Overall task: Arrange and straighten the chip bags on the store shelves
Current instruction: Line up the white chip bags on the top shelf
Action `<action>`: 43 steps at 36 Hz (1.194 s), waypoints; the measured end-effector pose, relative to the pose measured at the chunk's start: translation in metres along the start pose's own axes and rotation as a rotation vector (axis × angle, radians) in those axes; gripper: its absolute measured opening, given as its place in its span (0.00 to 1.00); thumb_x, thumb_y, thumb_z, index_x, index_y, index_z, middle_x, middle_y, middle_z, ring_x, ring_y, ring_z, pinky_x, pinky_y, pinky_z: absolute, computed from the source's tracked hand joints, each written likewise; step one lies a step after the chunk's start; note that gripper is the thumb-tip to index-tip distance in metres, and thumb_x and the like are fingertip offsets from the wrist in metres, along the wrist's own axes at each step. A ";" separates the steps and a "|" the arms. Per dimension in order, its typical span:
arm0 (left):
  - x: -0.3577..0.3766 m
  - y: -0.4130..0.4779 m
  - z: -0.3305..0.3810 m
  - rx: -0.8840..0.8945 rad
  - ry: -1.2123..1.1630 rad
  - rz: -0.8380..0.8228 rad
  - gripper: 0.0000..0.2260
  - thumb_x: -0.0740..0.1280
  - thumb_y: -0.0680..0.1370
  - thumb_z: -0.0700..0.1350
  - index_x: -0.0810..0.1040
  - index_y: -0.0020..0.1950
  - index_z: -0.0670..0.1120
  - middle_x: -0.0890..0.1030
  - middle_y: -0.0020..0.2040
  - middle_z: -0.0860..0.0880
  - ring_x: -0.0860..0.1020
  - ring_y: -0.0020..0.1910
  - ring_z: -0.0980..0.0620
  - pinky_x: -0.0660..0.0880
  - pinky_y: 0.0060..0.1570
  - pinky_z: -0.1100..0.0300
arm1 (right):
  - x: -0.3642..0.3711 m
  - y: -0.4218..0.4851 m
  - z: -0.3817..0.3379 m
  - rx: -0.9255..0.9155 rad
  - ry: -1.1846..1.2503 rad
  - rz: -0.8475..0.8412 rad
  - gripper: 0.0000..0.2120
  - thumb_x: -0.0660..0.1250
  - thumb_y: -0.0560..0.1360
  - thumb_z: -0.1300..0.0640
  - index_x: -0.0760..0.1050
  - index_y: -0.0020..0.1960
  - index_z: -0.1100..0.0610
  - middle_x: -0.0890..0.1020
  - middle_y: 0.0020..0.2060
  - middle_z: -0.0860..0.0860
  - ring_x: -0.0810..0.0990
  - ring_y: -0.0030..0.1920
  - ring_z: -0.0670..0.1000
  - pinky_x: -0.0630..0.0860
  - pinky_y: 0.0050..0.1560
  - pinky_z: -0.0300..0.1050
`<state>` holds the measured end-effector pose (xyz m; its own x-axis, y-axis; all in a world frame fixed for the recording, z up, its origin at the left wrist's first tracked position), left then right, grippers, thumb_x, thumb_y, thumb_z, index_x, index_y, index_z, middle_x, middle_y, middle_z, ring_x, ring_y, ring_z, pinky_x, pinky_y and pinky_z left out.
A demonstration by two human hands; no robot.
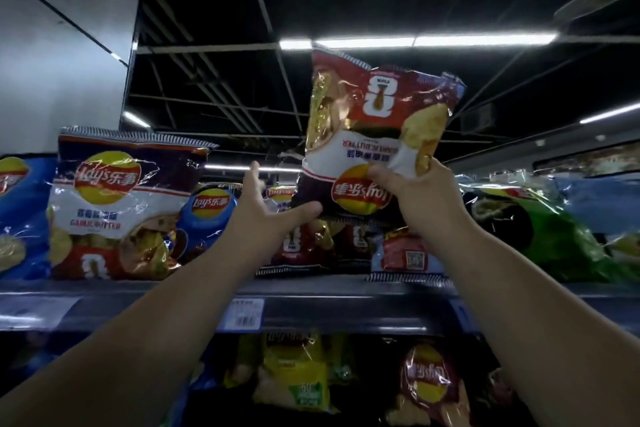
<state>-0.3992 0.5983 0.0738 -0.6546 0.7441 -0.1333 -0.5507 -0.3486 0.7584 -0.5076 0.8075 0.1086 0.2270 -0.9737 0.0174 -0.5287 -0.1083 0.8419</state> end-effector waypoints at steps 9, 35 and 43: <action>0.011 0.004 0.005 0.012 -0.037 -0.065 0.52 0.79 0.57 0.67 0.61 0.77 0.59 0.76 0.66 0.54 0.77 0.63 0.54 0.75 0.64 0.48 | 0.009 -0.010 0.008 0.119 0.058 -0.059 0.11 0.78 0.72 0.48 0.83 0.52 0.50 0.88 0.43 0.45 0.88 0.44 0.47 0.84 0.52 0.51; 0.018 -0.020 0.066 1.148 1.149 0.501 0.22 0.65 0.74 0.41 0.76 0.67 0.53 0.71 0.73 0.44 0.61 0.75 0.38 0.54 0.71 0.32 | 0.051 -0.026 -0.067 -0.682 -1.500 -0.077 0.40 0.74 0.70 0.41 0.62 0.77 0.52 0.78 0.66 0.53 0.72 0.71 0.59 0.49 0.76 0.70; -0.016 0.004 0.053 0.416 0.493 0.369 0.54 0.74 0.72 0.60 0.36 0.80 0.55 0.36 0.81 0.47 0.37 0.80 0.47 0.43 0.77 0.44 | -0.002 -0.005 -0.068 -0.463 -0.806 0.262 0.20 0.77 0.66 0.40 0.76 0.53 0.47 0.84 0.47 0.45 0.81 0.51 0.53 0.75 0.56 0.55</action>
<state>-0.3633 0.6160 0.1126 -0.9697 0.2435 -0.0196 -0.0723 -0.2095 0.9751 -0.4496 0.8241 0.1412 -0.5734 -0.8193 0.0047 -0.0684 0.0535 0.9962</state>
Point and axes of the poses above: each hand's wrist, its own y-axis towards the middle knuckle, its own x-axis out of the palm, z = x × y, the point moved 6 cm from there along y, towards the middle knuckle
